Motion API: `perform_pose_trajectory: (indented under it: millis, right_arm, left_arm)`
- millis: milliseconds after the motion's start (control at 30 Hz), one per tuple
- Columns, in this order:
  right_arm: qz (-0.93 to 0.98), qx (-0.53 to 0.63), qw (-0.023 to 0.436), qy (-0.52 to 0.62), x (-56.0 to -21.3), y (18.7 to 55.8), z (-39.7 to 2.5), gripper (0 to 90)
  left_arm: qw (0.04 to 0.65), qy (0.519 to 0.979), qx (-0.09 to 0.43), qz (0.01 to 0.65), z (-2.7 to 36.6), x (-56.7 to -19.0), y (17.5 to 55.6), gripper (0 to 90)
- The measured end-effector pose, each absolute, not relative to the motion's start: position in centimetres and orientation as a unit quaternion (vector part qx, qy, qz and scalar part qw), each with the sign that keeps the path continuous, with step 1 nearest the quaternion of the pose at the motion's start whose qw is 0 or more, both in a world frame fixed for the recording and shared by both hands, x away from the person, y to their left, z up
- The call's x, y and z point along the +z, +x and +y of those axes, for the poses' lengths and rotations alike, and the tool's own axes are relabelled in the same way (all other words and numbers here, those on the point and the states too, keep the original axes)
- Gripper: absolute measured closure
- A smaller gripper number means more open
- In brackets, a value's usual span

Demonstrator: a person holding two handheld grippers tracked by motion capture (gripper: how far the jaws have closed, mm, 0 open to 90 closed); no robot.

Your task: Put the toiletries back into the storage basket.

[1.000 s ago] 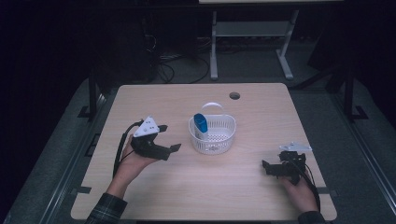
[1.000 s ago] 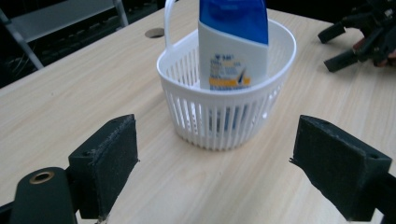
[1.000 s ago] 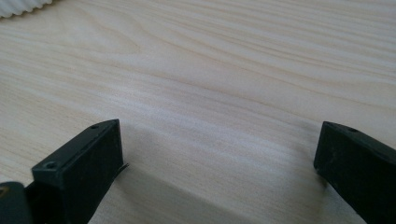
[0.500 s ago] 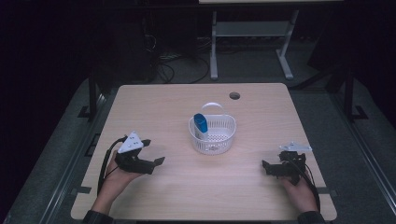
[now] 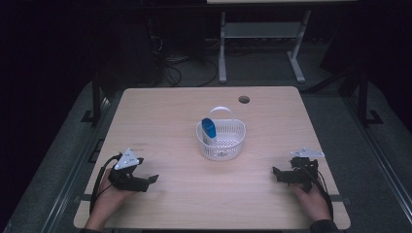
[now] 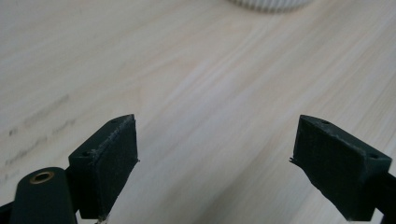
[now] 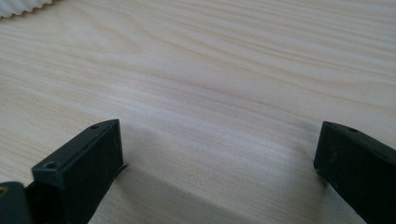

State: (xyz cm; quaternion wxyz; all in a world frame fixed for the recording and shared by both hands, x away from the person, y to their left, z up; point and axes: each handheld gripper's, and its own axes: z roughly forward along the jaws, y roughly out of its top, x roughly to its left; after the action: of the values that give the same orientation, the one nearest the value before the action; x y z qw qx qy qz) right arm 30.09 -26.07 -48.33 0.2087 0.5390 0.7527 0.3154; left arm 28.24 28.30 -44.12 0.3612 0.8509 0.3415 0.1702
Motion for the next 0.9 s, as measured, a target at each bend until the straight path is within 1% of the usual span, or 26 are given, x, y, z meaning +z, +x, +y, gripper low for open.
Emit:
perform_pose_trajectory:
  millis: [100, 200, 400, 567, 733, 900]
  right_arm:
    - [0.753, 0.315, 0.209, 0.539, -48.3, 30.1, -26.1, 0.7]
    - [0.753, 0.315, 0.209, 0.539, -48.3, 30.1, -26.1, 0.7]
    - [0.752, 0.316, 0.209, 0.539, -48.3, 30.1, -26.1, 0.7]
    - [0.752, 0.316, 0.209, 0.539, -48.3, 30.1, -26.1, 0.7]
    - [0.753, 0.316, 0.209, 0.539, -48.3, 30.1, -26.1, 0.7]
    - [0.753, 0.316, 0.209, 0.539, -48.3, 30.1, -26.1, 0.7]
  left_arm:
    - [0.353, 0.853, 0.166, 0.348, 28.8, -44.7, 28.0, 13.3]
    - [0.331, 0.859, 0.173, 0.349, 29.2, -45.2, 27.7, 13.2]
    - [0.314, 0.865, 0.173, 0.351, 29.7, -46.0, 27.5, 13.2]
    - [0.316, 0.865, 0.162, 0.355, 29.7, -46.6, 27.6, 13.1]
    - [0.34, 0.853, 0.15, 0.367, 30.5, -47.0, 27.8, 12.9]
    - [0.362, 0.847, 0.156, 0.357, 30.9, -47.5, 27.6, 12.9]
